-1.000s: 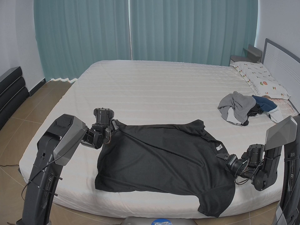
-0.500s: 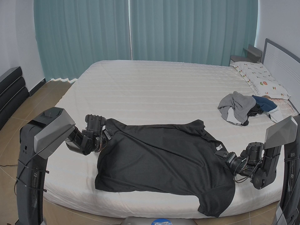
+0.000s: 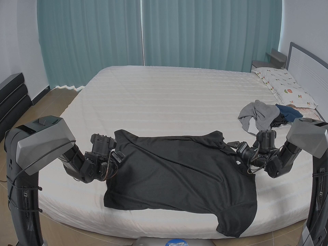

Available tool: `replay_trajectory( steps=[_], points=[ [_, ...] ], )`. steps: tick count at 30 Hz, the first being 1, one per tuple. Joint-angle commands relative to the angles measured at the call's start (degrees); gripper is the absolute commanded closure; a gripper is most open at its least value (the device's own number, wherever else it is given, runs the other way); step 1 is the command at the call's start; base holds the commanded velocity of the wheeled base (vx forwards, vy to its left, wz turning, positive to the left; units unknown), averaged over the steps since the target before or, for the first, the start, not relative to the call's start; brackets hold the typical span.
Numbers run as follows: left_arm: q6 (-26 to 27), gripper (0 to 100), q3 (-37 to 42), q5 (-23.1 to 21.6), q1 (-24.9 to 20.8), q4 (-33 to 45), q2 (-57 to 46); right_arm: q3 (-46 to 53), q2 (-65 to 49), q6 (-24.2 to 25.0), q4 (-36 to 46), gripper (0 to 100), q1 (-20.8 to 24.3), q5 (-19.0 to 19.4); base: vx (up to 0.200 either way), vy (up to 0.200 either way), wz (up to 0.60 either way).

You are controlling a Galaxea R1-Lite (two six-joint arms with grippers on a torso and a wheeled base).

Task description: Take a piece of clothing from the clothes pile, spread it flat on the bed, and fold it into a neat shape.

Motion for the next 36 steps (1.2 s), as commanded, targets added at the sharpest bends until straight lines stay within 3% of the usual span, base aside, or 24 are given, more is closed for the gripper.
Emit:
replay_trajectory(
  steps=[1, 10, 24, 25, 29, 36],
  points=[
    [-7.87, 0, 3.88, -0.56, -2.52, -5.72, 0.52, -17.33, 3.76, -3.63, 12.19, 0, 1.46, -3.70, 0.000, 0.000, 0.00],
    [-7.43, 0, 9.77, -0.91, -2.26, -13.02, 0.52, -32.98, 14.05, -12.86, 20.63, 0, 1.98, -9.41, 0.000, 0.000, 0.00],
    [-7.52, 0, 10.91, -0.91, -2.26, -15.30, 0.52, -52.49, 24.24, -14.00, 27.75, 0, 3.74, -10.56, 0.000, 0.000, 0.00],
    [-7.52, 0, 10.91, -0.91, -2.26, -15.30, 0.52, -54.86, 25.56, -14.09, 28.28, 100, 3.74, -11.26, 0.000, 0.000, 0.00],
    [-7.60, 0, 10.91, -0.91, -2.35, -15.39, 0.52, -62.95, 28.72, -14.44, 30.03, 100, 2.95, -13.11, 0.000, 0.000, 0.00],
    [-7.60, 0, 10.91, -0.91, -2.26, -15.39, 0.61, -63.20, 28.11, -15.06, 30.74, 100, 0.93, -12.93, 0.000, 0.000, 0.00]
  ],
)
